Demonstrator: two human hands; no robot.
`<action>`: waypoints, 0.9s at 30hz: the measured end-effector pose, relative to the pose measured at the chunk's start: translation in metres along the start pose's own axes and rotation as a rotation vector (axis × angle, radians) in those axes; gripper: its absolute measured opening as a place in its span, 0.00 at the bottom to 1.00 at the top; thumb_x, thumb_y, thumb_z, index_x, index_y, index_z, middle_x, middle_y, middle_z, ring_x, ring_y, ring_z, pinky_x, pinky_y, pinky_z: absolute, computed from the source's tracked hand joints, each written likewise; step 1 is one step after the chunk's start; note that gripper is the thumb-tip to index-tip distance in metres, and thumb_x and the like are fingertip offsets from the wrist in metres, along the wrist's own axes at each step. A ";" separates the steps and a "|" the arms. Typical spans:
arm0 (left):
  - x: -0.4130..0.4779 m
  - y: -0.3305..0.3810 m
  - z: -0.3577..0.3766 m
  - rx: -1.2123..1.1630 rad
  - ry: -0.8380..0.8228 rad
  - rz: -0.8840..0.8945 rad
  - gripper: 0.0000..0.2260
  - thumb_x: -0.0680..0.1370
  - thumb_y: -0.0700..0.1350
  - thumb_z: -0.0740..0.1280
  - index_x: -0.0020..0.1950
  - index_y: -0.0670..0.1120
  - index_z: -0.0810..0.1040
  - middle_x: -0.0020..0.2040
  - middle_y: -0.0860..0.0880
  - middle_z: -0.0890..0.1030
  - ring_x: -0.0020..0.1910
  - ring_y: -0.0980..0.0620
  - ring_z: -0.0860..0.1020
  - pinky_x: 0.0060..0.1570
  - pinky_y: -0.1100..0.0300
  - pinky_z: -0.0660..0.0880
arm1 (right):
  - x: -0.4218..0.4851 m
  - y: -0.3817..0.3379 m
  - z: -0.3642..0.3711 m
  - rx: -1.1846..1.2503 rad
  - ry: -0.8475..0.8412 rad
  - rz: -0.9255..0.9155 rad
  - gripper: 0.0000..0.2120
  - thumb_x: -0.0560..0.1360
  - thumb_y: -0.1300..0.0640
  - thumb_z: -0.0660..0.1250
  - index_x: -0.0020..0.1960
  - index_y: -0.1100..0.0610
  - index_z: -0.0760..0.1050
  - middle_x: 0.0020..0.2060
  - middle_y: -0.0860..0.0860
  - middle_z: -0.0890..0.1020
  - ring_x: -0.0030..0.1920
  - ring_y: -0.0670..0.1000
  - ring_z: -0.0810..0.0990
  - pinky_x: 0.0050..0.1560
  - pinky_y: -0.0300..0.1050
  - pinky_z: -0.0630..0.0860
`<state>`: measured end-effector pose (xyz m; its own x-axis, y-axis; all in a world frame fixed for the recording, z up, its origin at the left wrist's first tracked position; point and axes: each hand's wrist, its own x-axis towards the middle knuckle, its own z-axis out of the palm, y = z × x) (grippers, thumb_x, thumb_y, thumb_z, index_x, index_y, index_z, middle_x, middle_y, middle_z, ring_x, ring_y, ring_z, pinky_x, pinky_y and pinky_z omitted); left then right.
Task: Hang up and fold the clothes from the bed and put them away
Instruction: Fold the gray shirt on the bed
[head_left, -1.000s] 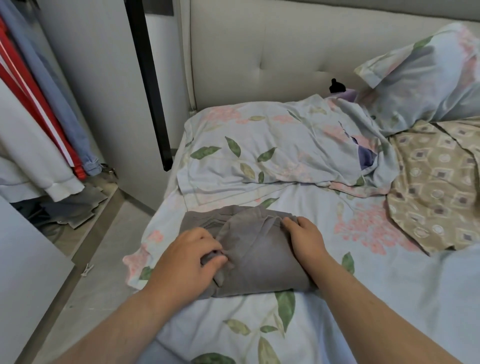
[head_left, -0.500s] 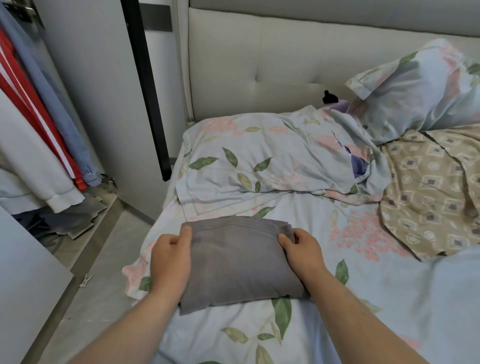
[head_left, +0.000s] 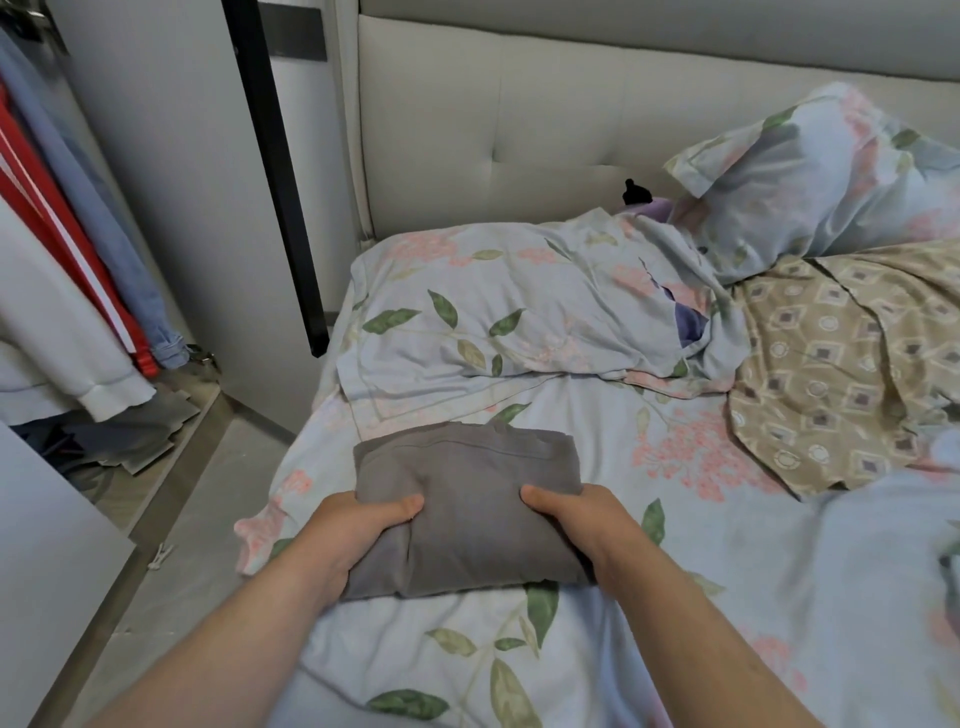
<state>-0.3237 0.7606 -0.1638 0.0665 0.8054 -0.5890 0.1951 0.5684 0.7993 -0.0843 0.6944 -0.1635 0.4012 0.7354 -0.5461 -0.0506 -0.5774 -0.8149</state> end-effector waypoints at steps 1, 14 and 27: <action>0.002 -0.005 0.000 -0.027 -0.014 -0.008 0.18 0.66 0.43 0.81 0.51 0.40 0.82 0.41 0.44 0.86 0.42 0.43 0.85 0.42 0.55 0.81 | 0.000 0.004 0.002 0.043 -0.023 -0.016 0.17 0.68 0.50 0.79 0.52 0.55 0.81 0.43 0.53 0.87 0.43 0.55 0.86 0.36 0.45 0.81; 0.028 0.014 -0.015 -0.108 -0.234 0.027 0.17 0.69 0.35 0.76 0.56 0.45 0.81 0.47 0.45 0.87 0.43 0.46 0.86 0.39 0.56 0.80 | 0.023 0.013 -0.003 0.235 -0.151 -0.210 0.14 0.76 0.59 0.72 0.61 0.49 0.78 0.52 0.51 0.86 0.51 0.55 0.86 0.46 0.52 0.84; 0.072 0.141 -0.075 -0.304 -0.203 0.070 0.23 0.60 0.41 0.76 0.55 0.41 0.82 0.49 0.40 0.86 0.45 0.41 0.85 0.41 0.52 0.82 | 0.051 -0.123 0.057 0.393 -0.191 -0.290 0.25 0.67 0.59 0.76 0.62 0.44 0.78 0.57 0.52 0.85 0.54 0.57 0.85 0.45 0.53 0.83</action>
<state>-0.3645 0.9115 -0.0848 0.2680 0.8115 -0.5193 -0.1146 0.5620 0.8192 -0.1098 0.8234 -0.1021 0.2775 0.9180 -0.2832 -0.3163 -0.1911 -0.9292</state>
